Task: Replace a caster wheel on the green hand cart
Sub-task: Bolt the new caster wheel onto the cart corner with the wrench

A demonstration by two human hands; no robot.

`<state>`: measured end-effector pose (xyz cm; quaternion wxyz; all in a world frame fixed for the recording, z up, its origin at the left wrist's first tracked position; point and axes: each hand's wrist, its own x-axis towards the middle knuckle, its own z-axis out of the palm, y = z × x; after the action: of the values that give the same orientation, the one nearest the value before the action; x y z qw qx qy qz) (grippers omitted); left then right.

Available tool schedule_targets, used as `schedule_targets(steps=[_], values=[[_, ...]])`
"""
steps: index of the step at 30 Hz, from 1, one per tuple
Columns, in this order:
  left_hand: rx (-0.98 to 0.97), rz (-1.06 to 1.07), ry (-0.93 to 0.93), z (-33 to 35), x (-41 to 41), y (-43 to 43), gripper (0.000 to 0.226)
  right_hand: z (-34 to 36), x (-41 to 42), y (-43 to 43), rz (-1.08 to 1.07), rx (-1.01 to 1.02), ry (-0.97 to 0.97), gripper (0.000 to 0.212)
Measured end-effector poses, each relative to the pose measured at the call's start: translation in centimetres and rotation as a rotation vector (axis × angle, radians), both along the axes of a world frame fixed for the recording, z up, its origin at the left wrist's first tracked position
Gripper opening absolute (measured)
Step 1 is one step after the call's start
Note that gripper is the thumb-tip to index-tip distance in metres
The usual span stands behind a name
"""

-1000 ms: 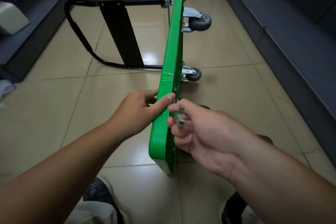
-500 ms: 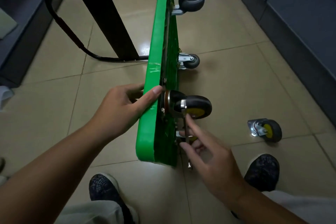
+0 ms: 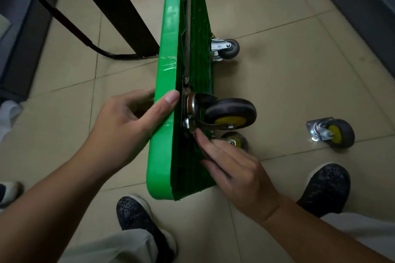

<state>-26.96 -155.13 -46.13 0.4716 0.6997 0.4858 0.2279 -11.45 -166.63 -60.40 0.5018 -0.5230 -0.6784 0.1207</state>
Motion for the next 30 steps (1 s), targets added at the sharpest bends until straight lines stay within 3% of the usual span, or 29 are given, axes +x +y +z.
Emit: schedule_targets(steps=[11, 22, 30], values=[[-0.014, 0.012, 0.001, 0.2, 0.1, -0.2, 0.028, -1.9, -0.6, 0.1, 0.009, -0.004, -0.063, 0.053], [-0.006, 0.015, 0.035, 0.3, -0.1, -0.2, 0.027, -3.8, 0.3, 2.5, -0.066, 0.115, -0.272, 0.063], [0.011, 0.016, 0.066, 0.1, -0.4, -0.2, 0.027, -4.0, -0.4, 2.7, 0.014, 0.11, -0.199, 0.07]])
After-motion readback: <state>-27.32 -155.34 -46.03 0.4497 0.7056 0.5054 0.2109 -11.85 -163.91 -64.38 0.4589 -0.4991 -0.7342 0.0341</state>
